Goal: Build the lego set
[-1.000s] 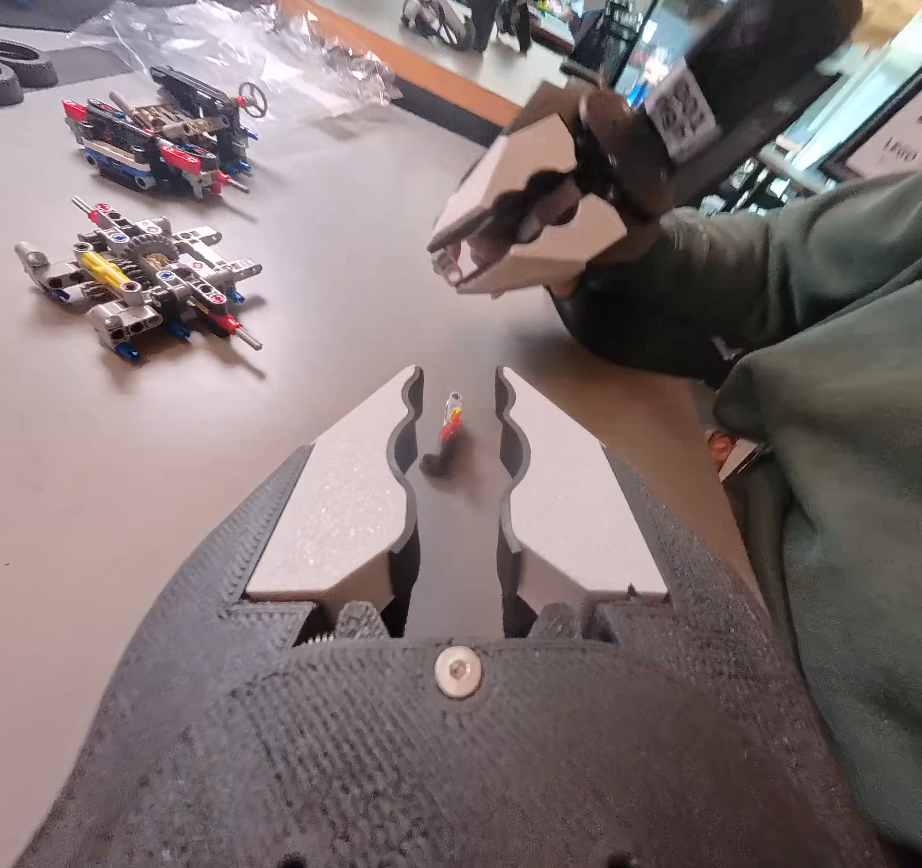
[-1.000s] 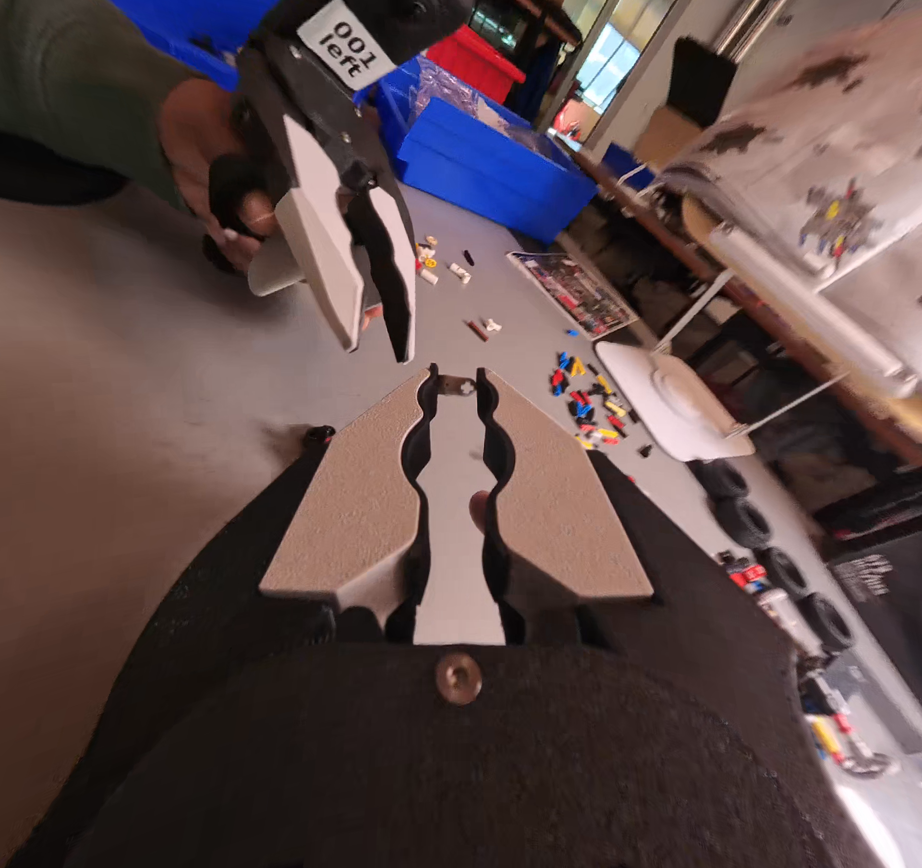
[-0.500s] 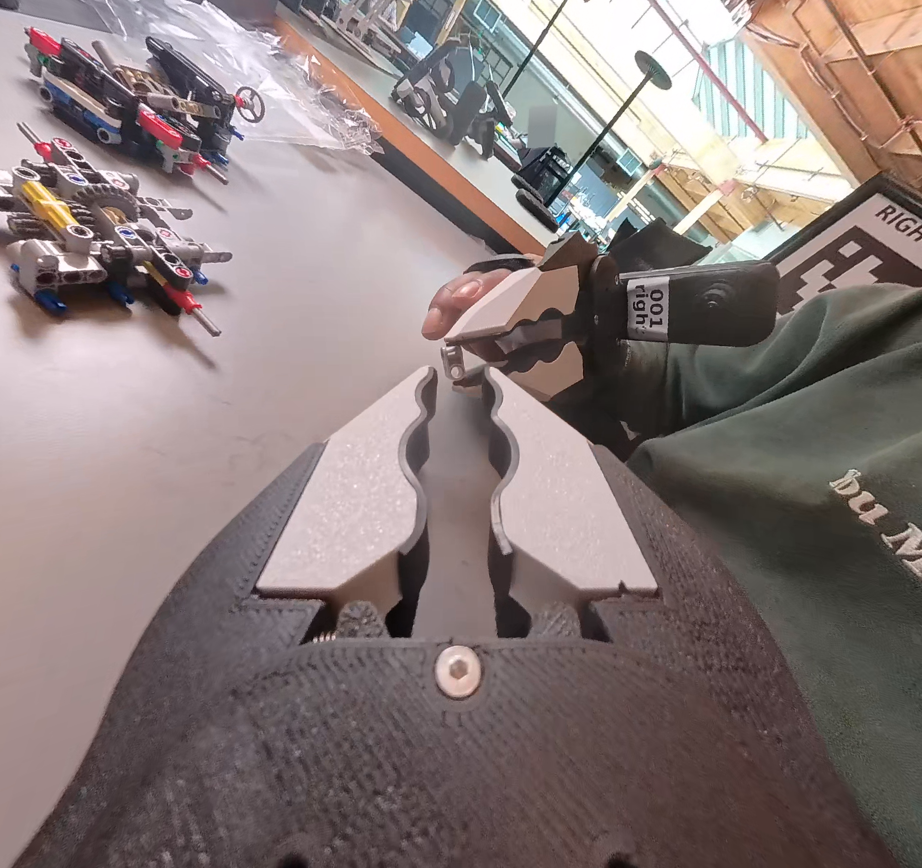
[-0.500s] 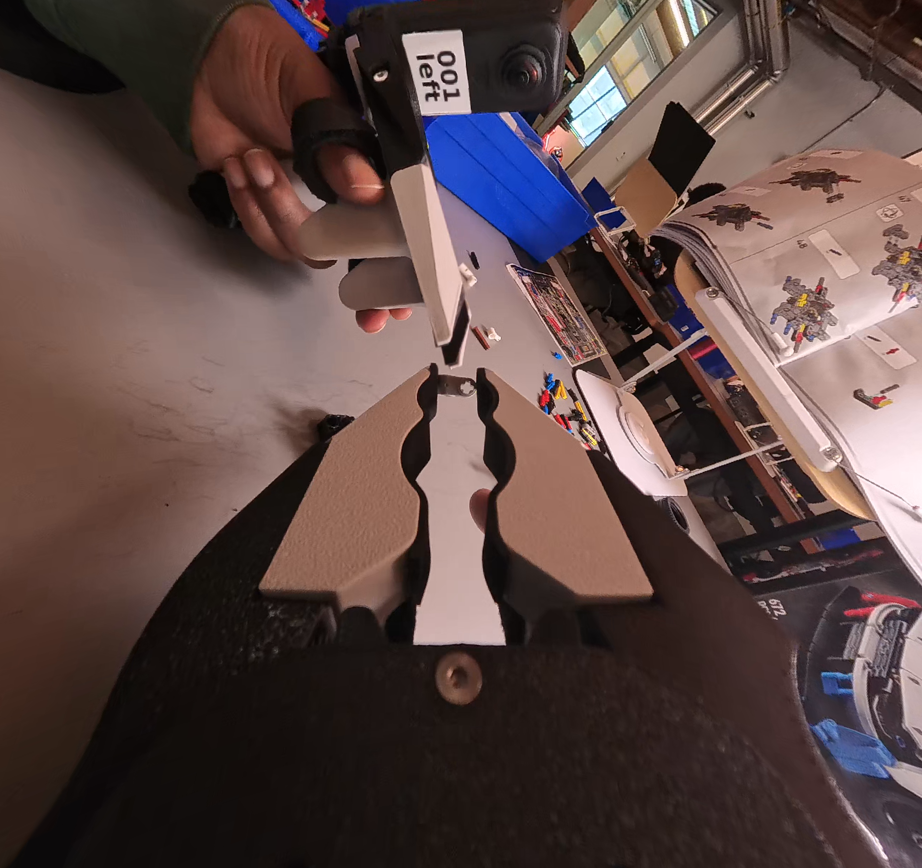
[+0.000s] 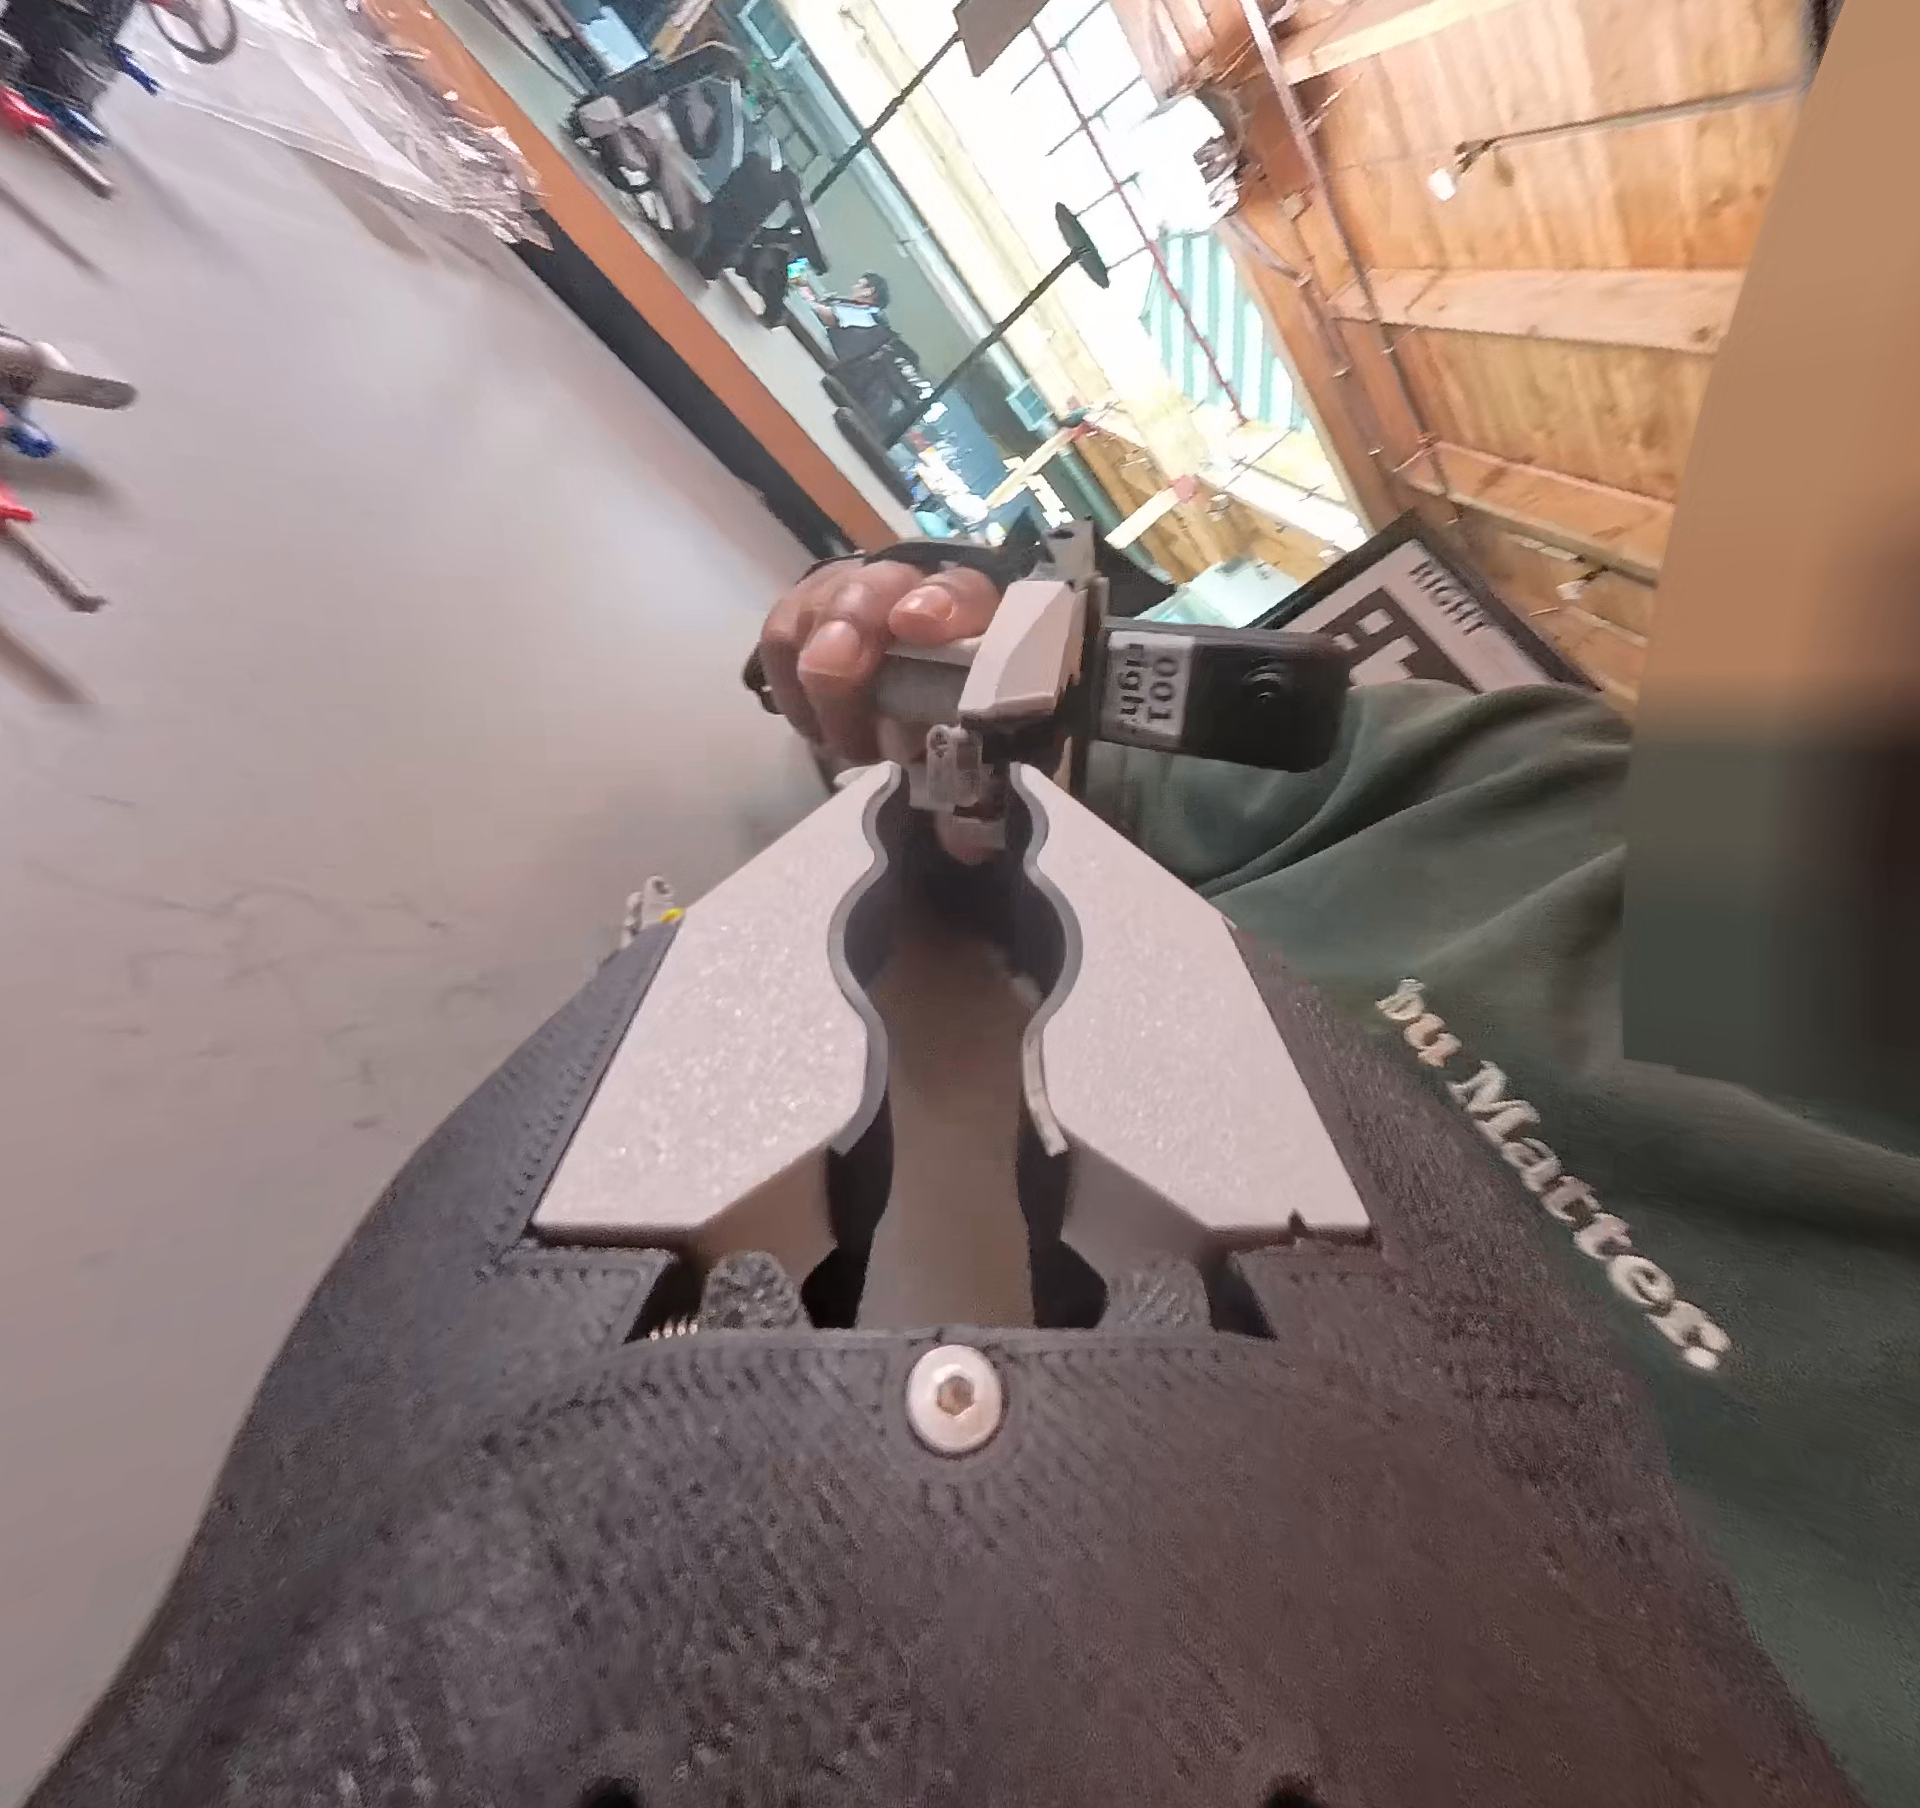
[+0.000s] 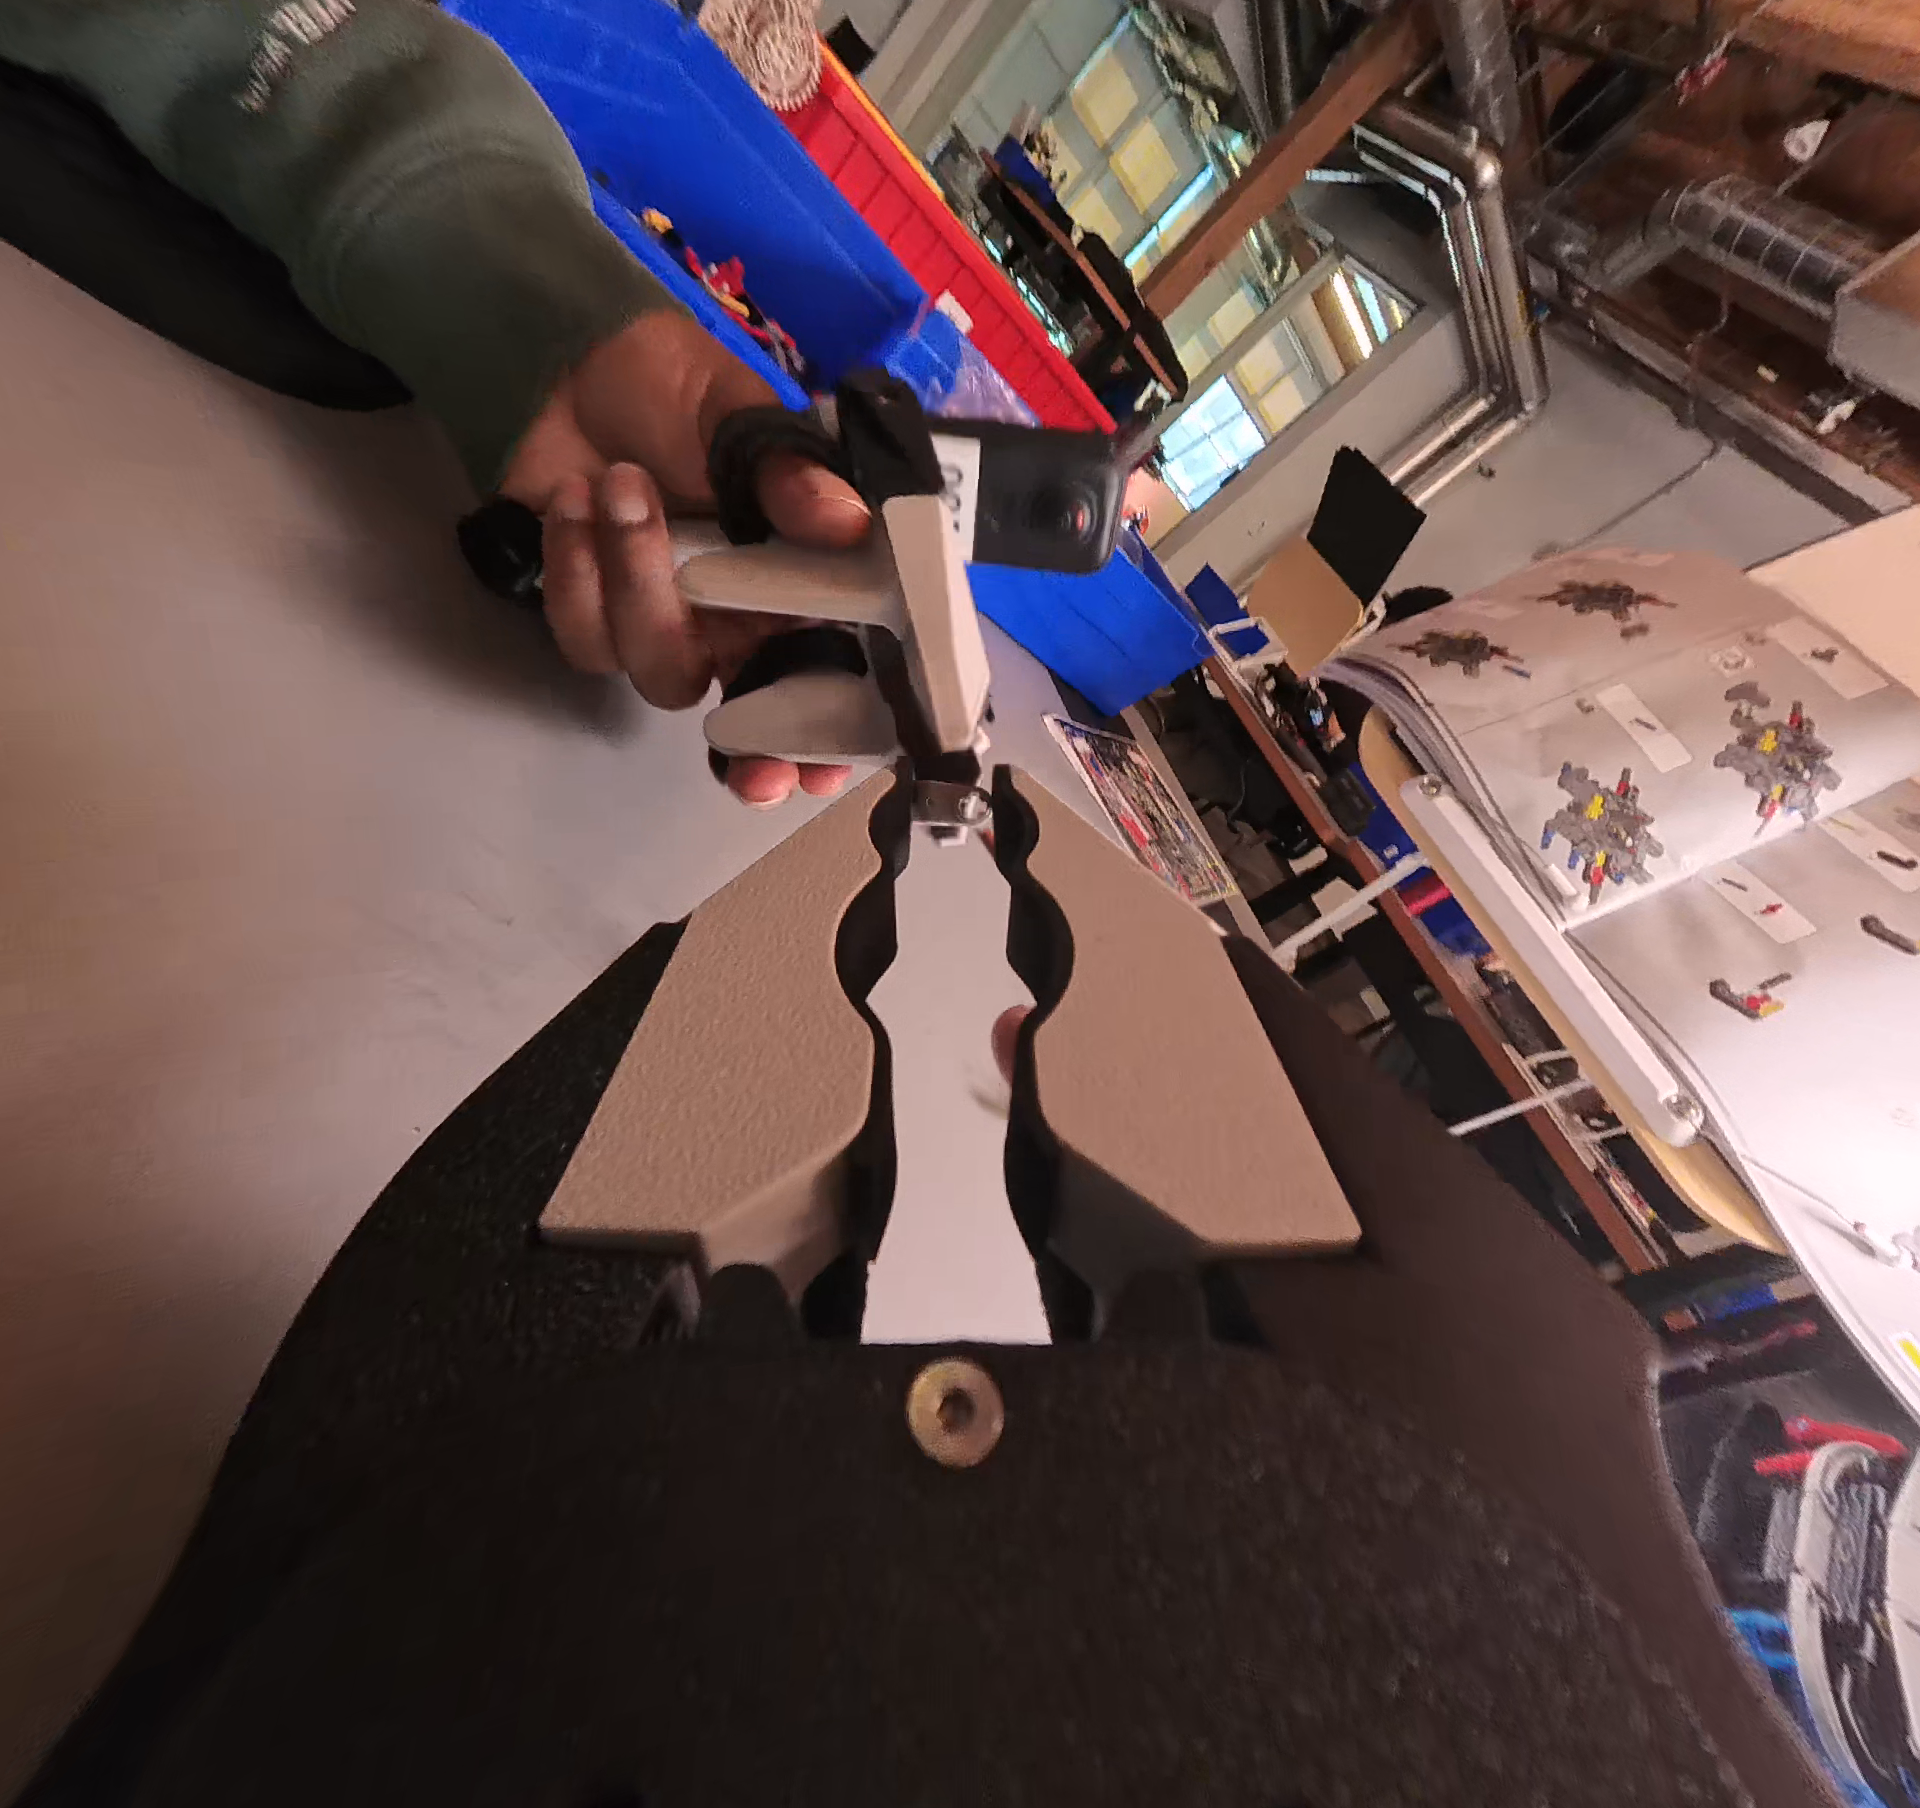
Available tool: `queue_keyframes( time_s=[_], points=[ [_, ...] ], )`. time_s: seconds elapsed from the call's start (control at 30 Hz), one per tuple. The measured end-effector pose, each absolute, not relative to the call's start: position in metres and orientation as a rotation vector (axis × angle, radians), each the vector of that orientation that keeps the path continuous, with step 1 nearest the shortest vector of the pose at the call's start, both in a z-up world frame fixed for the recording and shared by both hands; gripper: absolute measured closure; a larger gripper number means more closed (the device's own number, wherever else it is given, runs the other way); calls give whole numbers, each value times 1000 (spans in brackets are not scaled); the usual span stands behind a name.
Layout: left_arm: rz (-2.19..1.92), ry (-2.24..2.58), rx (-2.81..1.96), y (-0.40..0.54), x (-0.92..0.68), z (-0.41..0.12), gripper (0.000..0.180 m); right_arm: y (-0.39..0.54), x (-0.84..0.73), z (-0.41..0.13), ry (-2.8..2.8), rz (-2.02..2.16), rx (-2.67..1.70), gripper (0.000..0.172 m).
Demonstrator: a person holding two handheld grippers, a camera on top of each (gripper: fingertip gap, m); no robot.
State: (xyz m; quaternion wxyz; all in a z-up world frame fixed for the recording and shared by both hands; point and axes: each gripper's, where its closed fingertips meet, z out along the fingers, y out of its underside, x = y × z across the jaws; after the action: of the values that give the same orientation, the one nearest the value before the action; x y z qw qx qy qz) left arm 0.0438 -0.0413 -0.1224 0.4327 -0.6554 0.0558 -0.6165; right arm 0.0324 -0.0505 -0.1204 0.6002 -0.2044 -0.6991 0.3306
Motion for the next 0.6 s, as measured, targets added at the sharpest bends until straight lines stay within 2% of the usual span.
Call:
queue_keyframes(
  time_s=[0.13,0.4,0.53,0.6],
  points=[
    [-1702,121,-1541,-49,47,-110,169,-58,36,-109,-1570,796,-428,158],
    [-1723,146,-1537,-53,52,-107,172,-61,37,-104,-1545,828,-430,158],
    [-1341,261,-1708,-42,40,-123,173,-53,36,-115,-1625,1050,-638,155],
    [-1009,397,-1838,-37,29,-140,173,-49,37,-123,-1691,1295,-861,145]
  ],
)
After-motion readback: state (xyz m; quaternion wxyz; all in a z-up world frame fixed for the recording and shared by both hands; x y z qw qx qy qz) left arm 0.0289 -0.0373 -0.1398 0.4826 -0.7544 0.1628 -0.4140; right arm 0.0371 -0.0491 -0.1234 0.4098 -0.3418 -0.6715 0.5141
